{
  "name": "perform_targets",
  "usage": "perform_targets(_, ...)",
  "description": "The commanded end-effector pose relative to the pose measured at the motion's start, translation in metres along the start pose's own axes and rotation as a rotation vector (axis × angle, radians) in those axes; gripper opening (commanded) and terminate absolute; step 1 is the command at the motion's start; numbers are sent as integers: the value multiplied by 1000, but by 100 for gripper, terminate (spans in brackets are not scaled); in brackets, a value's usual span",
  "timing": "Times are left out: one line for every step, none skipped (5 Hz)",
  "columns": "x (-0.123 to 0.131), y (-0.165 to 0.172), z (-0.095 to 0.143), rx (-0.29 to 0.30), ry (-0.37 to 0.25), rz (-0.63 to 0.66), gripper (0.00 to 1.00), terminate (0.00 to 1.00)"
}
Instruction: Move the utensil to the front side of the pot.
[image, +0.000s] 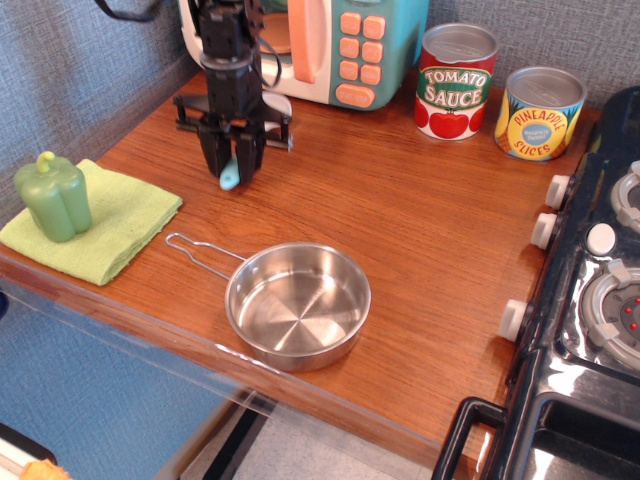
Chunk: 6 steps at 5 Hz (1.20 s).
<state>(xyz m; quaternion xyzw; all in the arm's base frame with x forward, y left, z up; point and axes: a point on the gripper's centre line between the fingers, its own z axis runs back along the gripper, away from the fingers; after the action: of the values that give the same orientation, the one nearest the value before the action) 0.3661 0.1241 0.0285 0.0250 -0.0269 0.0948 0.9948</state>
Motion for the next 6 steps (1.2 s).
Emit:
perform_targets(-19,-50,98,-1,-246,-111,0,0)
perform_targets(-36,-94,95,-71,-235,-208,0,0)
perform_targets(-56,-141,79,-98,-192,-298,0,0)
perform_targets(-72,-189,55,-87,-134,-318,0,0)
perform_targets(-70,-192,33,-79,-81,-259,0,0)
perform_targets(-62,-181,13,-85,-49,-146,0,0)
